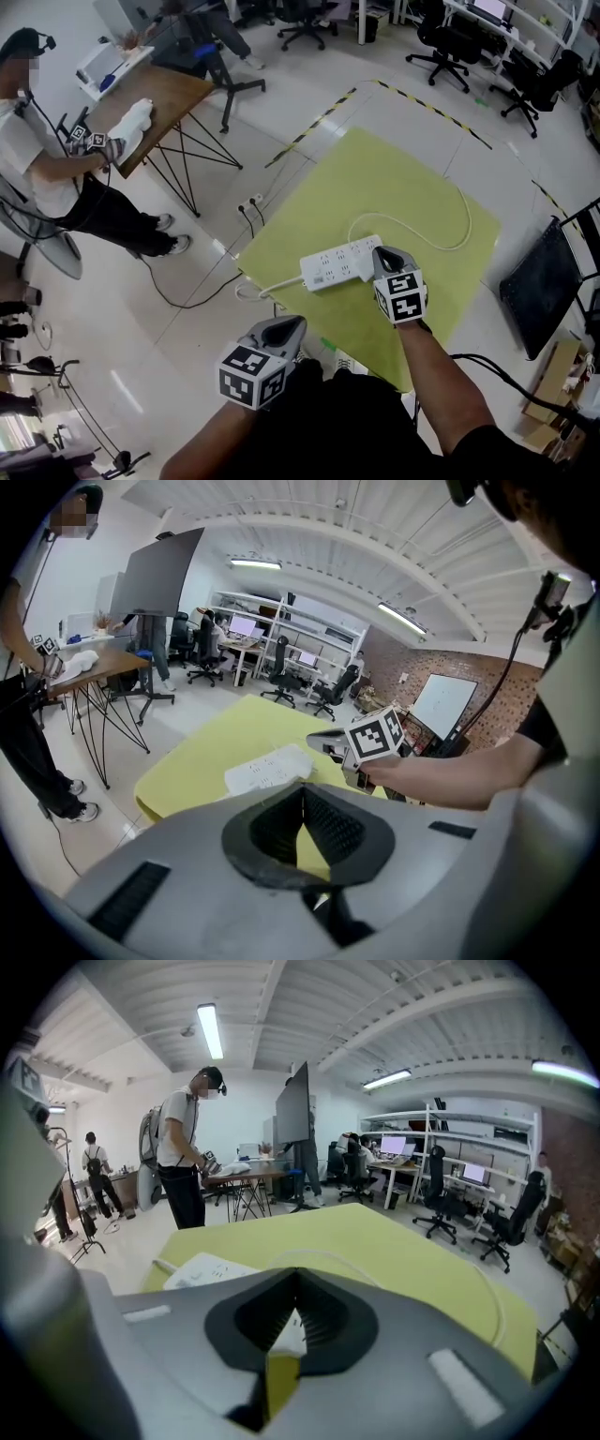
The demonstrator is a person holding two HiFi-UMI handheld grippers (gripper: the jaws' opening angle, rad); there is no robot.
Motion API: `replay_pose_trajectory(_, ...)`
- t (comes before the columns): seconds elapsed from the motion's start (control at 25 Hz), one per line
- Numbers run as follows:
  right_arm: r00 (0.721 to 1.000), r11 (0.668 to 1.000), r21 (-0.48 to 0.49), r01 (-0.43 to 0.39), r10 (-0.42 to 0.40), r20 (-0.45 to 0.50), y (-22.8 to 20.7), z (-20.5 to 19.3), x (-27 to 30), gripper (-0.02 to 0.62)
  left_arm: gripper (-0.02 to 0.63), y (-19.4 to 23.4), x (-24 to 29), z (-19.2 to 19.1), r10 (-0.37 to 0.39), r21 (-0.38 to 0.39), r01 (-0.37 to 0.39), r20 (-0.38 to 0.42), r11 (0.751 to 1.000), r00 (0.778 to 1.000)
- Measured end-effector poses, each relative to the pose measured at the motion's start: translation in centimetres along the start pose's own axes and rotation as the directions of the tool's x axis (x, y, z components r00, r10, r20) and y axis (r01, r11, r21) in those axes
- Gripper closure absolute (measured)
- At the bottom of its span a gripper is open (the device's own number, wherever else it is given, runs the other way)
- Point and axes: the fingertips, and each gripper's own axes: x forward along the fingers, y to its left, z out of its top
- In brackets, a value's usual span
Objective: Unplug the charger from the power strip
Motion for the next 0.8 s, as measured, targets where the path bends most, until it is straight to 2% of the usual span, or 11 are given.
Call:
replay_pose_trajectory(0.04,1.0,1.0,-0.027,-0.015,0.015,-0.014,0.4,-0.7,-0.1,0.592,0.598,0.0,0.1,-0.1,0.0,0.0,0.0,-0.001,1.0,1.0)
replay_pose_trajectory(0.08,0.999,0.998,-0.056,-0.036,0.034,-0.031,1.0,-1.5,0.0,0.565,0.598,0.0,0.1,-0.2,0.0,0.0,0.0,-0.004,1.0,1.0)
replay_pose_trajectory(0.16,0.996,0.992,-0.1,-0.074,0.069,-0.052,2.1,-2.6,0.4,0.349,0.598,0.1,0.1,-0.4,0.001,-0.003,-0.001,-0.008,1.0,1.0)
replay_pose_trajectory(0.4,0.99,0.981,-0.138,-0.134,0.127,-0.058,3.8,-2.2,1.1,0.287,0.598,-0.3,0.4,-0.2,-0.003,-0.004,0.003,-0.003,1.0,1.0)
replay_pose_trajectory(0.52,0.982,0.972,-0.152,-0.177,0.163,-0.1,5.1,-3.1,1.2,0.279,0.598,-0.3,0.4,-0.1,0.005,-0.008,-0.005,-0.001,1.0,1.0)
replay_pose_trajectory(0.68,0.977,0.962,-0.206,-0.179,0.149,-0.154,6.0,-4.5,2.0,0.279,0.598,-0.4,0.2,-0.3,0.013,-0.009,-0.013,-0.002,1.0,1.0)
replay_pose_trajectory(0.8,0.98,0.965,-0.211,-0.153,0.12,-0.16,5.8,-4.8,2.3,0.31,0.598,-0.5,0.1,-0.5,0.02,-0.011,-0.02,-0.005,1.0,1.0)
